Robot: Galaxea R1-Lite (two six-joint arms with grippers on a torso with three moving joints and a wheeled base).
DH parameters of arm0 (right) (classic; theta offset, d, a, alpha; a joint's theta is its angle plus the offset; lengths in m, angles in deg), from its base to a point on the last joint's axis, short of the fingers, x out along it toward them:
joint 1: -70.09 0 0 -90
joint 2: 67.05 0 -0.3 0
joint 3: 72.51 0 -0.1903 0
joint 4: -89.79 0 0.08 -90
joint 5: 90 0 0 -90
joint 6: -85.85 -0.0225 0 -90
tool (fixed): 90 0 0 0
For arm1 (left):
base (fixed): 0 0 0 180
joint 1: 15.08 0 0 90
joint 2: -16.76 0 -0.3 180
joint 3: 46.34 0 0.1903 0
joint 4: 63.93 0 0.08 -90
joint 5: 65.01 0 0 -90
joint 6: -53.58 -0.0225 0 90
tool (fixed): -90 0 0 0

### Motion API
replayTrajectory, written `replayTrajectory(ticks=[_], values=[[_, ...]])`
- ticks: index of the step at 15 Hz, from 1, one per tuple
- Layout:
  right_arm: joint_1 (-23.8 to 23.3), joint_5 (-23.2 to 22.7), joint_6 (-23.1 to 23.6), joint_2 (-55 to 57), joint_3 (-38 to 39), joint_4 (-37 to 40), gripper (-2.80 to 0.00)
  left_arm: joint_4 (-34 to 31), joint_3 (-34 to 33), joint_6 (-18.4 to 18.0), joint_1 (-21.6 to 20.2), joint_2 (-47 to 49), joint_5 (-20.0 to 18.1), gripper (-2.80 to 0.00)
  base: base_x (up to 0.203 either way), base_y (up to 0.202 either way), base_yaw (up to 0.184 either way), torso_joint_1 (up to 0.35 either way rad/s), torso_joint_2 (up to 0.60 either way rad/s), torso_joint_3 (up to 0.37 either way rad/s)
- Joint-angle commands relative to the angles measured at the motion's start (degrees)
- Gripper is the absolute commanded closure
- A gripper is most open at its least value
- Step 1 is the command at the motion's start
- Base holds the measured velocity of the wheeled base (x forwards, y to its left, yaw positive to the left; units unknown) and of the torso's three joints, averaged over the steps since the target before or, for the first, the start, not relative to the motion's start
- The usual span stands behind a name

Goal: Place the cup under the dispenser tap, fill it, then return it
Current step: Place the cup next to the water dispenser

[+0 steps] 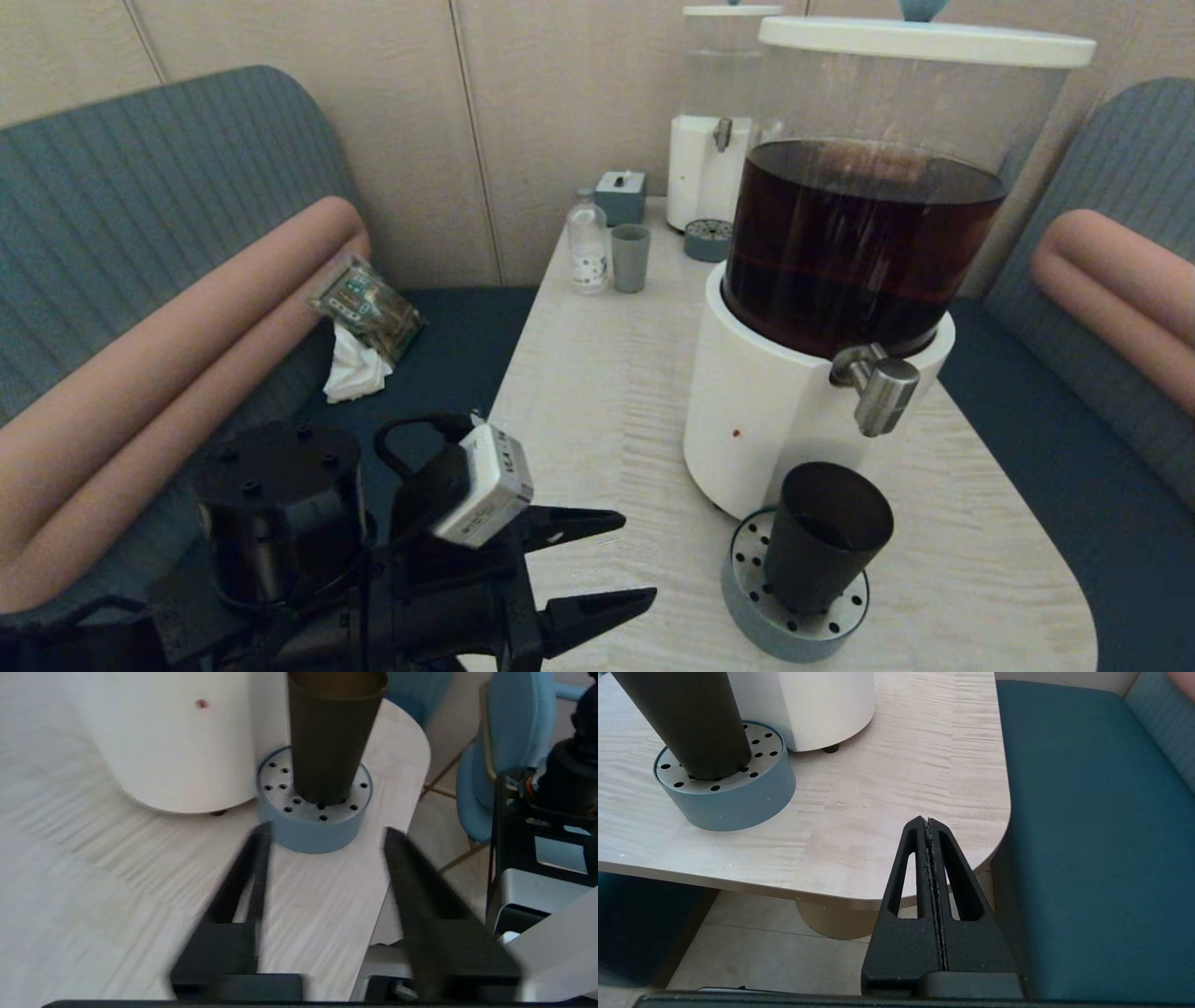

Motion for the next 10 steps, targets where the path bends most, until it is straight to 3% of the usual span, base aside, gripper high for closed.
replayTrajectory(ticks=[1, 5, 10], values=[[0.0, 0.0, 0.0, 0.1, 0.1, 0.0, 0.00, 2.3, 3.0, 0.0, 1.0, 5.2, -0.3, -2.80, 0.000, 0.000, 0.000, 0.000, 0.00, 0.000], [0.0, 0.0, 0.0, 0.1, 0.0, 0.0, 0.00, 7.0, 9.8, 0.4, 5.5, 13.0, -0.3, -2.80, 0.000, 0.000, 0.000, 0.000, 0.00, 0.000], [0.0, 0.0, 0.0, 0.0, 0.0, 0.0, 0.00, 8.6, 12.9, 0.4, 8.0, 18.0, 0.0, -2.80, 0.000, 0.000, 0.000, 0.000, 0.00, 0.000]])
